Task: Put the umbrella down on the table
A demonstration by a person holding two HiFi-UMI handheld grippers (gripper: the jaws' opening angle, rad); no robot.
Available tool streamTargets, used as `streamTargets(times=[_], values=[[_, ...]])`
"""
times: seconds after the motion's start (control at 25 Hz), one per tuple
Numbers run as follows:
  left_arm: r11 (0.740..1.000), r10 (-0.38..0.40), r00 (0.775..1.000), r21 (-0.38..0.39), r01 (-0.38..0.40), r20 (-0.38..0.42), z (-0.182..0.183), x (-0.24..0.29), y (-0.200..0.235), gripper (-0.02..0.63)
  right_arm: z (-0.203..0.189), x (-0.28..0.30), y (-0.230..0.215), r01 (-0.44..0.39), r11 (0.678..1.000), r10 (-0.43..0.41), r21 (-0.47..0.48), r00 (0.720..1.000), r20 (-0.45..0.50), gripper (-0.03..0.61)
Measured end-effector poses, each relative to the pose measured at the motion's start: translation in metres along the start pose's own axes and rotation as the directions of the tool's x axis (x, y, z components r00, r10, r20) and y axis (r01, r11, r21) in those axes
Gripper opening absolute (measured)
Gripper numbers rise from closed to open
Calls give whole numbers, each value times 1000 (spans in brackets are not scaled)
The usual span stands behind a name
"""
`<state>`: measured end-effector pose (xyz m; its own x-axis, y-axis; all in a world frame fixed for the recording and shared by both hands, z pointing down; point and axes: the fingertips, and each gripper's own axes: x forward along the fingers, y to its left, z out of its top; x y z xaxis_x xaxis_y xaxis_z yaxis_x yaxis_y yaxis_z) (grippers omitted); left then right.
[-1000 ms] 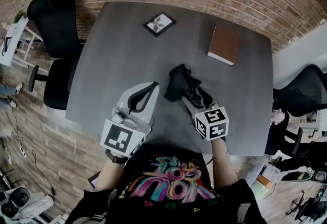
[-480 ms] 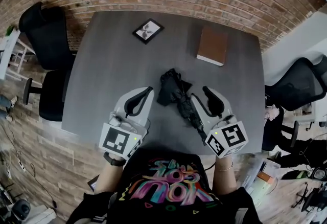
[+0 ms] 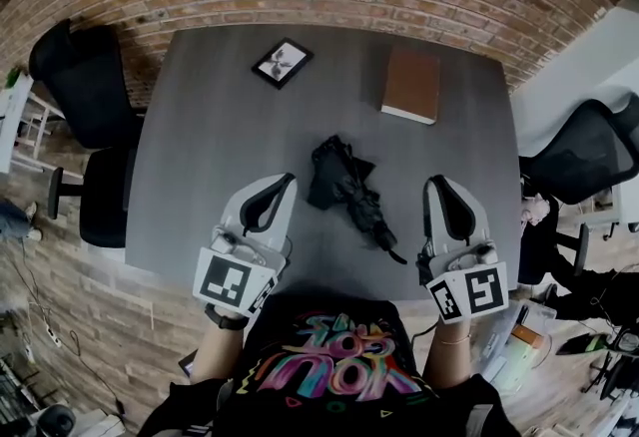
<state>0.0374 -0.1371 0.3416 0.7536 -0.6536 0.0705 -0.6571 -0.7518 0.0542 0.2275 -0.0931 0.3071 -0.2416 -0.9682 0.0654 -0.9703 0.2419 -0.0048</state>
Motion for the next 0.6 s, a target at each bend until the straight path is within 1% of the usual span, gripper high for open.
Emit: streamTargets(times=[0.12, 0.24, 0.6], values=[[1000, 6, 1000, -2, -6, -2, 0, 1, 3, -2, -3, -7, -7, 28, 999, -28, 28, 1000, 12, 2], [1000, 15, 1000, -3, -15, -5, -2, 2, 7, -2, -7, -10, -8, 28, 999, -29, 43, 1000, 10, 2], [999, 31, 999, -9, -31, -17, -6, 4, 16, -2, -12, 6, 4, -44, 999, 44, 21, 999, -20, 0]])
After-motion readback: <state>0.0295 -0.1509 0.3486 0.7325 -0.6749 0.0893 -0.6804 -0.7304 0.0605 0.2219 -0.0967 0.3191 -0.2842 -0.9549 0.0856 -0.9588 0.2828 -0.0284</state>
